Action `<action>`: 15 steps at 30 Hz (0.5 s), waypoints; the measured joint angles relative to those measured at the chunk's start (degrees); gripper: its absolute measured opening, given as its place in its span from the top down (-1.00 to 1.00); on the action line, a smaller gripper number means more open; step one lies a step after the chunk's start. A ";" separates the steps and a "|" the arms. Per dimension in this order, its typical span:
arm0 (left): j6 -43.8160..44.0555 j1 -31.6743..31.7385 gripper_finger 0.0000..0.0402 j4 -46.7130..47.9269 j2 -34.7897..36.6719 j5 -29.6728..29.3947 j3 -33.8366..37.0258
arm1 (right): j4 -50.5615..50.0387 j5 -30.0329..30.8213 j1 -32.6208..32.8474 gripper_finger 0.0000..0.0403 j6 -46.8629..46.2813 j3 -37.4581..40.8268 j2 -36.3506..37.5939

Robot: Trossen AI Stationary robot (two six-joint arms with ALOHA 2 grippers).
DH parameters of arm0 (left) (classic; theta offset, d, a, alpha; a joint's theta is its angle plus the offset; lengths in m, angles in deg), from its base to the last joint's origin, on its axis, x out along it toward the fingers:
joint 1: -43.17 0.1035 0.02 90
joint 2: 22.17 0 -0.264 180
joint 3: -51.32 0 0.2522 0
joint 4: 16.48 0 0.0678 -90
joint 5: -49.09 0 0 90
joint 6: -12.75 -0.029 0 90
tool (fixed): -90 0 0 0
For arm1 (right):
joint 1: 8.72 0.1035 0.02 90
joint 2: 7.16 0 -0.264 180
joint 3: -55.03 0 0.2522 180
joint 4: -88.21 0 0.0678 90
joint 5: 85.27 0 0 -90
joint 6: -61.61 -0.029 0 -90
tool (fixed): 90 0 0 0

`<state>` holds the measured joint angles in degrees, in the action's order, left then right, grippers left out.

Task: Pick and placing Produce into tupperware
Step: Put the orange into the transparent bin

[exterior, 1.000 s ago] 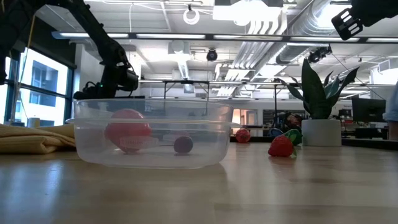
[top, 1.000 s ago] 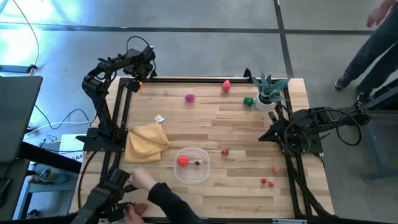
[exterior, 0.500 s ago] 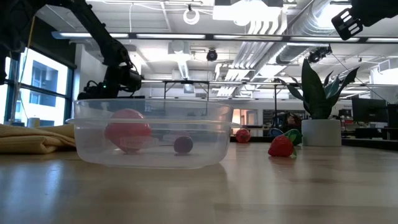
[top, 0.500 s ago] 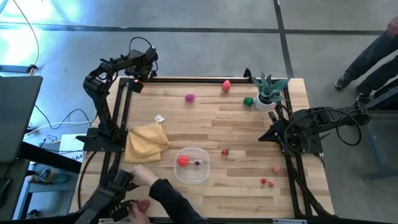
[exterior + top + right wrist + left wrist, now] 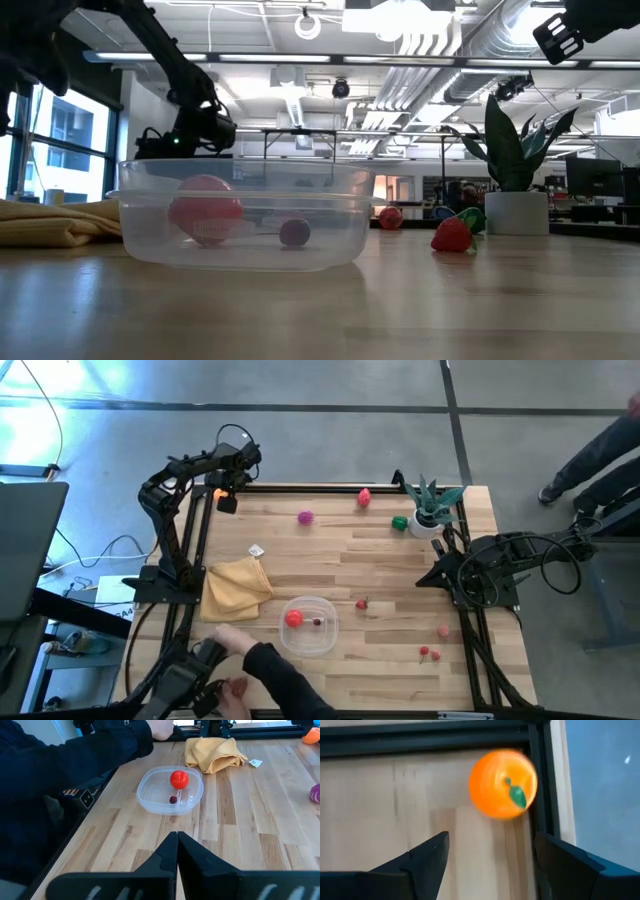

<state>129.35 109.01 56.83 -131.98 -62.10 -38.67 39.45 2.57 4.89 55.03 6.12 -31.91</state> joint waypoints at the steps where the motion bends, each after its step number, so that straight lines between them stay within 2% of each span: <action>1: 0.51 -0.09 -0.42 0.01 -0.20 -0.36 0.02 | -0.01 0.01 0.00 1.00 0.01 0.00 0.02; 15: 4.68 -0.34 -0.42 6.03 -5.75 -1.14 -5.93 | -0.01 -0.01 -0.01 1.00 0.02 -0.01 0.01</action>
<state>134.03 108.68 62.86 -137.73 -63.24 -44.60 39.44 2.56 4.88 55.05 6.11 -31.90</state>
